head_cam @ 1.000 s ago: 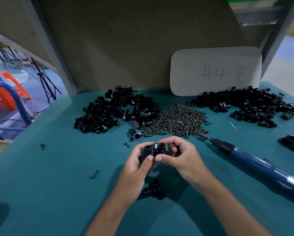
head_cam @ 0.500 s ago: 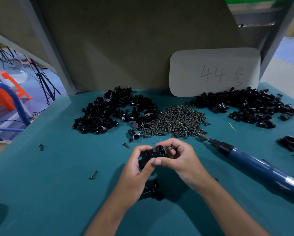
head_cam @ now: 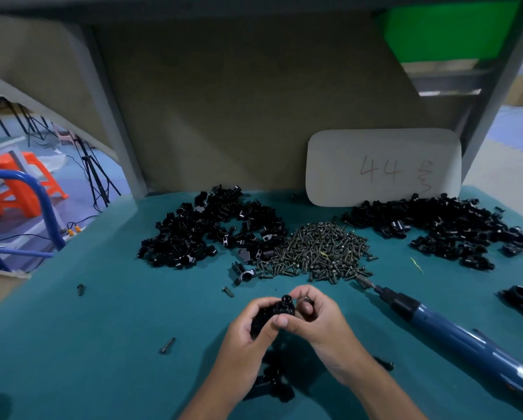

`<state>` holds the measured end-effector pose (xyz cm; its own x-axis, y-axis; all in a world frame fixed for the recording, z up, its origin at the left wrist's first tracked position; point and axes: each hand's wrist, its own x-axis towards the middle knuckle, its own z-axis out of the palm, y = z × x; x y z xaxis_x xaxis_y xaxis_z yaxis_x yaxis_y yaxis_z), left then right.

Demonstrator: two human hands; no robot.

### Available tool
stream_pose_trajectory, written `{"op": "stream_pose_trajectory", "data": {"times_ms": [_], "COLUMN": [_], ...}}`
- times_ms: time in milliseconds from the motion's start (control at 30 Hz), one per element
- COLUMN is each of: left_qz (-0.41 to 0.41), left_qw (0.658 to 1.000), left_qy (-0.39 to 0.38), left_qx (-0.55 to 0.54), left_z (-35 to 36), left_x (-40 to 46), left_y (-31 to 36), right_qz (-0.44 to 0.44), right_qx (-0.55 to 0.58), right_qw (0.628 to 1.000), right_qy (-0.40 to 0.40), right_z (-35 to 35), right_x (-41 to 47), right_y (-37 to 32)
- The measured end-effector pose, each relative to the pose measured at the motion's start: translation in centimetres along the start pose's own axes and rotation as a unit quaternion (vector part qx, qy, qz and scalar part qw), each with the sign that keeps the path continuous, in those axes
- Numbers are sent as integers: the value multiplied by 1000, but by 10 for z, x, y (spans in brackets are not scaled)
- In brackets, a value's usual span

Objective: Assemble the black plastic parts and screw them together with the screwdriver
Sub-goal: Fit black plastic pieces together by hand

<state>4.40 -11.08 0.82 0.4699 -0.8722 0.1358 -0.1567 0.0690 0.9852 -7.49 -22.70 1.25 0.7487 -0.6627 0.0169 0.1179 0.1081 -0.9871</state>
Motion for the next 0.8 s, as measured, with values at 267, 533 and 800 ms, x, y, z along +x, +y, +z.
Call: {"op": "stream_pose_trajectory", "data": {"times_ms": [267, 533, 800], "left_qz": [-5, -6, -2], "left_qw": [999, 999, 999], "left_qy": [46, 36, 32], "left_qx": [-3, 16, 2], "left_z": [-2, -4, -3], "left_x": [7, 6, 5], "left_y": [-9, -10, -8], "right_qz": [30, 42, 24], "right_qx": [-36, -22, -27], "right_qw": [998, 998, 999], "right_qy": [-32, -31, -29], "right_z": [-3, -1, 1], "right_x": [4, 3, 2], "right_y": [7, 7, 10]}}
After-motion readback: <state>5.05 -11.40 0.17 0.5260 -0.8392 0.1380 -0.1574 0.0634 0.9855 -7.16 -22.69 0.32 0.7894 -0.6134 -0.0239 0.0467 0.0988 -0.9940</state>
